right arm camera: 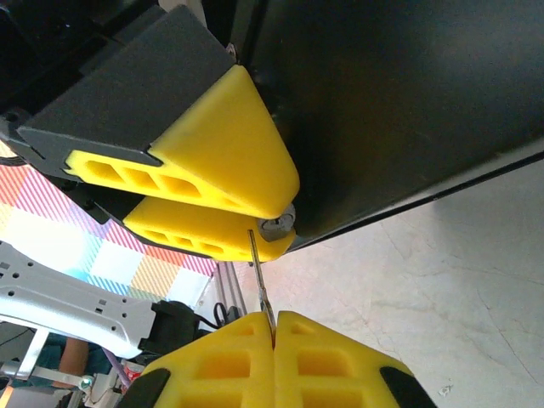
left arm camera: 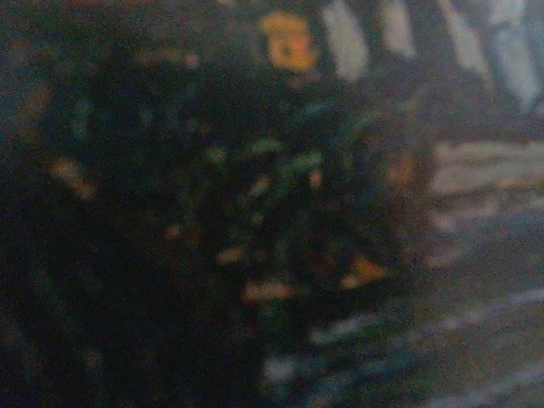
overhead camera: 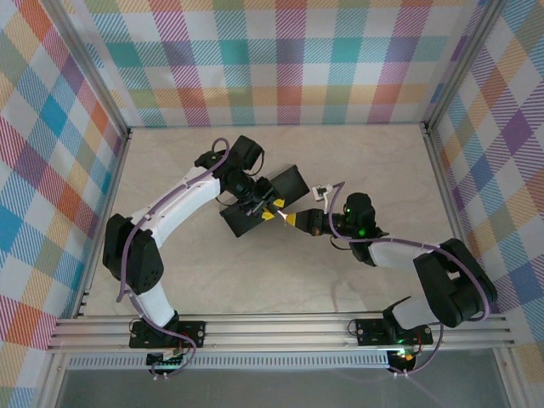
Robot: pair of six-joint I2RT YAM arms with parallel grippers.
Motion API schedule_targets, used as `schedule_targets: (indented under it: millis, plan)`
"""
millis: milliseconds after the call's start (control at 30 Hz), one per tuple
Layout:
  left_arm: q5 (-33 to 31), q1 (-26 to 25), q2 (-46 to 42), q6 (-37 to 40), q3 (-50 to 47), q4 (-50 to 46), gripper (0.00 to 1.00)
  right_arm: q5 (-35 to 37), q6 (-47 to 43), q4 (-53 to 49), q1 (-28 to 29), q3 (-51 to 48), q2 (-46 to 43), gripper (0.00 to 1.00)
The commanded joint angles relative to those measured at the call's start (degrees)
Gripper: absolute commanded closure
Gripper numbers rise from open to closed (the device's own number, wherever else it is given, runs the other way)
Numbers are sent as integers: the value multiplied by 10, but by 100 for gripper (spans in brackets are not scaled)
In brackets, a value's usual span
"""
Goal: Unlock a padlock with a key
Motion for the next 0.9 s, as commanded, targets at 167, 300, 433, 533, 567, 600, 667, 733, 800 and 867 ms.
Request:
schedule_targets:
  millis: [167,300,433,533,567,600,667,733,800,867]
  plan:
    - [24,10,-30,17,8,20,100,-18,7,43,3,19,15,98]
    - [24,14,-36,18,5,21,100,-15,3,37,3,6,9,98]
    - [26,14,-38,22,4,17,100,-19,3,42,3,-1,9,98]
    - [26,15,-39,22,4,18,100,-20,4,47,3,4,16,98]
    - [25,15,-40,21,3,17,100,-21,6,51,3,6,20,98]
    - [25,14,-41,21,3,17,100,-23,8,54,3,8,24,98]
    - [25,14,-43,21,4,17,100,-23,13,65,3,10,33,98]
    - [25,15,-45,21,5,17,100,-25,18,74,3,12,40,98]
    - [24,15,-46,21,3,16,100,-25,21,79,3,13,45,98]
    - [23,15,-47,22,3,15,100,-24,21,80,3,10,44,98]
